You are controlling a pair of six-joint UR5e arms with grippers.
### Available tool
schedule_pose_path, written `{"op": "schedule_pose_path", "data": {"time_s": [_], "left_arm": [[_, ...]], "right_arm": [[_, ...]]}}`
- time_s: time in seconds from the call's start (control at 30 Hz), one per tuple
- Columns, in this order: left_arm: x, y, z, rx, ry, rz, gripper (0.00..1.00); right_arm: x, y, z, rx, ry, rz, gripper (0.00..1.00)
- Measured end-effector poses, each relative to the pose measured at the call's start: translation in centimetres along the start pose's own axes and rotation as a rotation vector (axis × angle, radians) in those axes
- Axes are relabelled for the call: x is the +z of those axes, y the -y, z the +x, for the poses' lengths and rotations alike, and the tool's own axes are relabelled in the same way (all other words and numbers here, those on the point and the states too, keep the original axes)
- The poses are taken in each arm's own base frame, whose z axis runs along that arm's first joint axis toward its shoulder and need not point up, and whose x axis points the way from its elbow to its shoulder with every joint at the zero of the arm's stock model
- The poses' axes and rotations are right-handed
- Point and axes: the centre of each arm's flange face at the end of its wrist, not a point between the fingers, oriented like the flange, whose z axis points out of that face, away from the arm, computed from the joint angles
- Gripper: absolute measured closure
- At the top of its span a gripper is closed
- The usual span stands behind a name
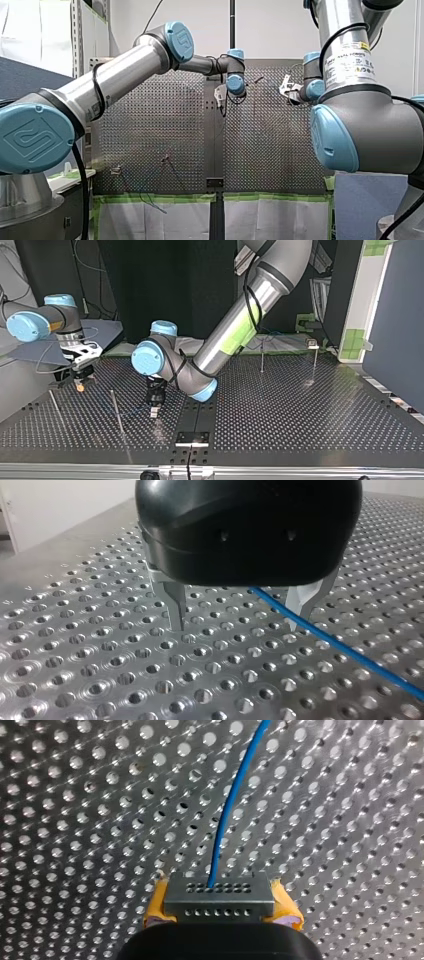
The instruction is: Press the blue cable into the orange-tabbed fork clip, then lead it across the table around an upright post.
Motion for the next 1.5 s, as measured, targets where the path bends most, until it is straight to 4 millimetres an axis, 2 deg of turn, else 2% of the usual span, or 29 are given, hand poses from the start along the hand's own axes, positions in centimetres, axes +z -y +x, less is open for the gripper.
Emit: {"op": "schedule_pose_path", "data": {"time_s": [0.13,0.37,0.63,0.87,1.5], "left_arm": [[-0.2,-0.2,0.2,0.010,-0.016,-0.011,0.00],[-0.2,-0.4,0.6,0.017,-0.029,-0.017,0.00],[-0.1,-0.3,0.9,0.017,-0.033,-0.007,0.00],[0.0,-0.3,1.5,0.019,-0.039,-0.003,0.00],[-0.2,0.4,1.0,0.016,-0.028,-0.002,0.00]], "right_arm": [[-0.1,-0.4,-1.6,0.003,0.015,-0.008,1.00],[-0.5,-1.8,-5.9,0.009,0.052,-0.037,1.00],[-0.3,-3.0,-8.4,0.000,0.058,-0.063,1.00],[-0.7,-4.7,-12.1,0.004,0.086,-0.094,1.00],[-0.4,-8.9,-19.8,0.000,0.148,-0.152,1.00]]}}
